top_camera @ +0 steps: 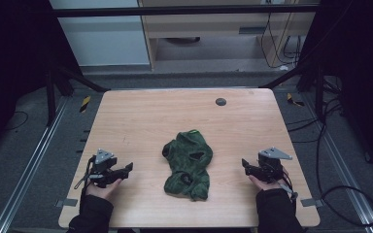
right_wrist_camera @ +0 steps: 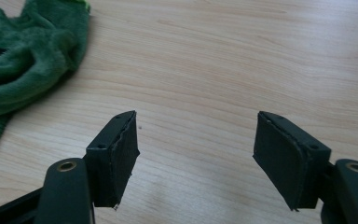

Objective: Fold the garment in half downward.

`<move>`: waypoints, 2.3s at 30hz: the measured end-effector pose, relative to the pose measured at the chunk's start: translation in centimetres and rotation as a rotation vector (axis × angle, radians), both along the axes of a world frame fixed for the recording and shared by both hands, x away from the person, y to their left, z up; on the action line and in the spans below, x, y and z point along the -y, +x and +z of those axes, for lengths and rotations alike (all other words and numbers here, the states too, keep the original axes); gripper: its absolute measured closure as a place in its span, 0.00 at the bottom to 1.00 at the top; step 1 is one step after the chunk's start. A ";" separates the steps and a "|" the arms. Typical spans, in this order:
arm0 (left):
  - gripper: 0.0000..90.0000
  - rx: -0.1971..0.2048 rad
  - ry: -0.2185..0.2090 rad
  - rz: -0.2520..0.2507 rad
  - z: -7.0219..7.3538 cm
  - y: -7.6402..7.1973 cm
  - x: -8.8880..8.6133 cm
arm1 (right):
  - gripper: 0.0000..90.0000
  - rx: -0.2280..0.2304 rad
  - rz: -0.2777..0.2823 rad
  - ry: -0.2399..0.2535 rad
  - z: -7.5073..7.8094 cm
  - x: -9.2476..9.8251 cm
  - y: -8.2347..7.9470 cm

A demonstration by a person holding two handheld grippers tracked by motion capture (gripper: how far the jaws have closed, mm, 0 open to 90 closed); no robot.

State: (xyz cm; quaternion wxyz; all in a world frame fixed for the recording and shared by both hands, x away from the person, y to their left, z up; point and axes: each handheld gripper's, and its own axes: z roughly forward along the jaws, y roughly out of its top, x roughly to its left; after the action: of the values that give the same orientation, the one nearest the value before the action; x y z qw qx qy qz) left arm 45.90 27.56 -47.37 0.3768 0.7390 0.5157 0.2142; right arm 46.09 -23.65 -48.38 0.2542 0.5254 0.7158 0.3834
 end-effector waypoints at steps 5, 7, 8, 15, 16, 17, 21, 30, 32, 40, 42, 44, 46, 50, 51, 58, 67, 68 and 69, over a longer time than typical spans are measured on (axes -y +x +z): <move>0.33 0.006 -0.026 -0.008 0.3 -0.4 0.5 | 0.39 0.010 0.022 0.030 0.3 -0.1 -0.3; 0.34 0.006 -0.028 -0.018 0.4 -0.5 0.7 | 0.40 0.000 0.037 0.037 0.2 -0.2 -0.3; 0.34 0.009 -0.029 -0.022 0.5 -0.5 0.8 | 0.41 -0.006 0.045 0.035 0.2 -0.3 -0.3; 0.36 0.008 -0.043 -0.047 1.3 -0.4 0.9 | 0.44 0.013 0.077 0.052 0.9 -1.2 -0.5; 0.36 0.006 -0.049 -0.051 1.4 -0.4 0.9 | 0.44 0.014 0.082 0.053 0.9 -1.3 -0.6; 0.36 0.011 -0.048 -0.053 1.6 -0.4 0.8 | 0.45 0.020 0.089 0.047 1.0 -1.4 -0.5; 0.37 0.022 -0.054 -0.056 2.4 -0.3 1.0 | 0.44 0.034 0.108 0.058 1.7 -1.8 -0.6; 0.37 0.043 -0.042 -0.085 3.4 0.2 2.1 | 0.45 0.049 0.131 0.060 3.0 -2.7 0.1; 0.37 0.049 -0.045 -0.085 3.6 0.4 2.2 | 0.45 0.052 0.138 0.060 3.3 -3.0 0.4; 0.38 0.073 -0.047 -0.097 4.8 1.6 2.9 | 0.45 0.045 0.162 0.063 4.0 -4.1 1.2; 0.38 0.078 -0.048 -0.099 5.0 1.9 3.1 | 0.46 0.047 0.170 0.063 4.1 -4.4 1.4; 0.38 0.080 -0.045 -0.104 5.1 2.1 3.3 | 0.47 0.046 0.178 0.065 4.3 -4.8 1.7; 0.38 0.080 -0.046 -0.111 5.2 2.6 3.7 | 0.47 0.046 0.183 0.067 4.5 -5.1 2.0; 0.38 0.082 -0.045 -0.121 5.4 3.1 4.3 | 0.48 0.039 0.196 0.064 4.7 -5.9 2.6; 0.39 0.085 -0.048 -0.124 5.5 3.2 4.5 | 0.49 0.036 0.196 0.064 4.8 -6.0 2.7; 0.39 0.086 -0.042 -0.133 5.9 4.3 5.5 | 0.50 0.035 0.204 0.063 5.6 -6.9 3.7; 0.40 0.085 -0.044 -0.131 5.8 5.8 6.8 | 0.51 0.030 0.205 0.057 5.8 -7.7 5.1; 0.40 0.086 -0.046 -0.132 5.8 5.9 6.9 | 0.51 0.027 0.206 0.056 5.7 -7.7 5.2; 0.40 0.085 -0.052 -0.132 5.8 6.1 7.1 | 0.51 0.023 0.204 0.055 5.7 -7.8 5.3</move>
State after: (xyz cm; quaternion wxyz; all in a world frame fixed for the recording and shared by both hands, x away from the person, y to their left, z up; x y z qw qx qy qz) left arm 51.98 20.49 -41.58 0.4305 0.7517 0.4549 0.2066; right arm 51.37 -15.83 -42.69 0.2075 0.4521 0.7517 0.4330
